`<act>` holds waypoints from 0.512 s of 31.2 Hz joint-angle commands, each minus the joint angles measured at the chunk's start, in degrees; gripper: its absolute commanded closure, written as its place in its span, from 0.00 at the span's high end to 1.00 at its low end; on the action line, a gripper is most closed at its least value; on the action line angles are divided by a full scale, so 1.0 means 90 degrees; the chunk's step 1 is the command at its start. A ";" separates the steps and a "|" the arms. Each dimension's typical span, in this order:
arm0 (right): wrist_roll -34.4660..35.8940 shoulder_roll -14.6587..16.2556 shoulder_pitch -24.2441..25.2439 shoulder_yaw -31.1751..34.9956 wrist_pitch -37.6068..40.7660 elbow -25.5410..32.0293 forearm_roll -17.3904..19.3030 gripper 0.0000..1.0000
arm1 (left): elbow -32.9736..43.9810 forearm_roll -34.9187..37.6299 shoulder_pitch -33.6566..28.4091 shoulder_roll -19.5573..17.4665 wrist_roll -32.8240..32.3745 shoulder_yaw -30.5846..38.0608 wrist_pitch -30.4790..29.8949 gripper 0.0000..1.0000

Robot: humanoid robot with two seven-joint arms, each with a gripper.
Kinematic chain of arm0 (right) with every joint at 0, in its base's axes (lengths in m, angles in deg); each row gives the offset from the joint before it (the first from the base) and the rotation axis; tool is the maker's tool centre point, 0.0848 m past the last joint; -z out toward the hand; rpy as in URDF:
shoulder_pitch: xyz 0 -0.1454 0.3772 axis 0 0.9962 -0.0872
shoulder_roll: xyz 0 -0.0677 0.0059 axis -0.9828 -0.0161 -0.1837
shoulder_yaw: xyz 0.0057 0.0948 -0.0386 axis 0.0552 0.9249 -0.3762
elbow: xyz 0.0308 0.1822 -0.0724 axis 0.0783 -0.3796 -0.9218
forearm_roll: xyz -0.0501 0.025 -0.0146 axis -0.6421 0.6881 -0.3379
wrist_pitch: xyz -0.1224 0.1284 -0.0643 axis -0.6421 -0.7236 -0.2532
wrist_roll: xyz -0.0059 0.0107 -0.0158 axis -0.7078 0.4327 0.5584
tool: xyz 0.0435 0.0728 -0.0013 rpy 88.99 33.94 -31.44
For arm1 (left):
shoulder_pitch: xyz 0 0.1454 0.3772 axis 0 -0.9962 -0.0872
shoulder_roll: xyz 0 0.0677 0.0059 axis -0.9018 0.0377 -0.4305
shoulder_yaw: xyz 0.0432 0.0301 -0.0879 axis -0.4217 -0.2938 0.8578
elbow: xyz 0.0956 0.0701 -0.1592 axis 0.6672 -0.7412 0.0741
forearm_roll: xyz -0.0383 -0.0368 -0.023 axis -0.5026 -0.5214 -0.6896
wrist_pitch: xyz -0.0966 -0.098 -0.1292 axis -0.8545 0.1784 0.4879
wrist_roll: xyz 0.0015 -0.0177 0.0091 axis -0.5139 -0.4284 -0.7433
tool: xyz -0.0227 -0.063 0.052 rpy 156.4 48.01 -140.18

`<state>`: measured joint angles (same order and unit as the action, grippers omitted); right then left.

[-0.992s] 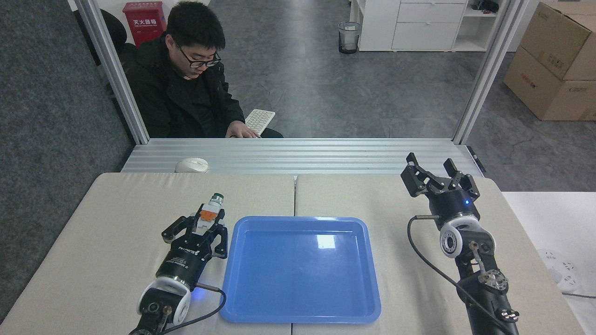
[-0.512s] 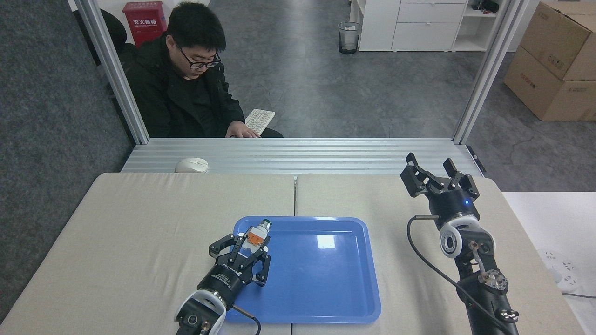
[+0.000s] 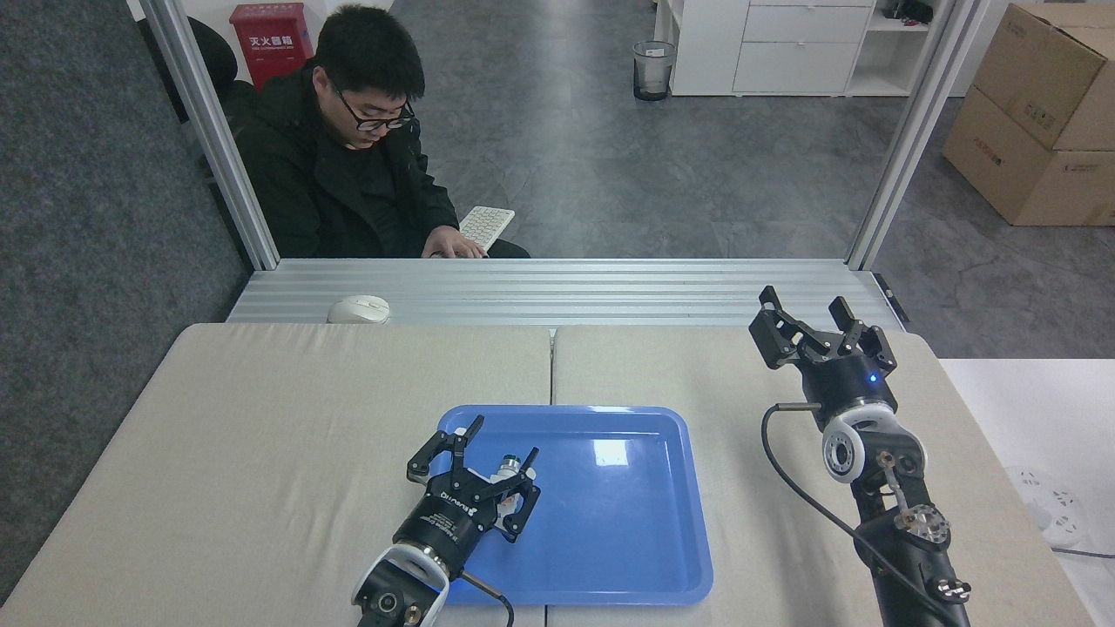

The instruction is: Pick up switch part and place in tray

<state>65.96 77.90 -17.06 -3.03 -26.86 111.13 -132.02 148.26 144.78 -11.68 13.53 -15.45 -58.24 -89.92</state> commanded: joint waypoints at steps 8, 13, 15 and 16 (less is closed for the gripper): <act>-0.0002 0.0005 0.0000 0.0001 0.0003 0.0000 0.0001 1.00 | 0.0014 -0.1664 0.0435 -0.0124 0.0072 0.1595 0.0317 0.99; -0.0002 0.0005 0.0000 0.0001 0.0003 0.0000 0.0001 1.00 | -0.0671 -0.1762 0.0582 -0.0436 0.0082 0.1811 0.0444 0.99; -0.0002 0.0005 0.0000 0.0001 0.0003 0.0000 0.0001 1.00 | -0.0817 -0.1762 0.0611 -0.0534 0.0092 0.1811 0.0580 0.99; -0.0002 0.0005 0.0000 0.0001 0.0003 0.0000 0.0001 1.00 | -0.0876 -0.1762 0.0611 -0.0583 0.0092 0.1811 0.0668 0.99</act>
<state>65.96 77.91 -17.06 -3.02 -26.84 111.12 -131.99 147.52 132.89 -8.08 12.37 -14.74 -50.13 -85.99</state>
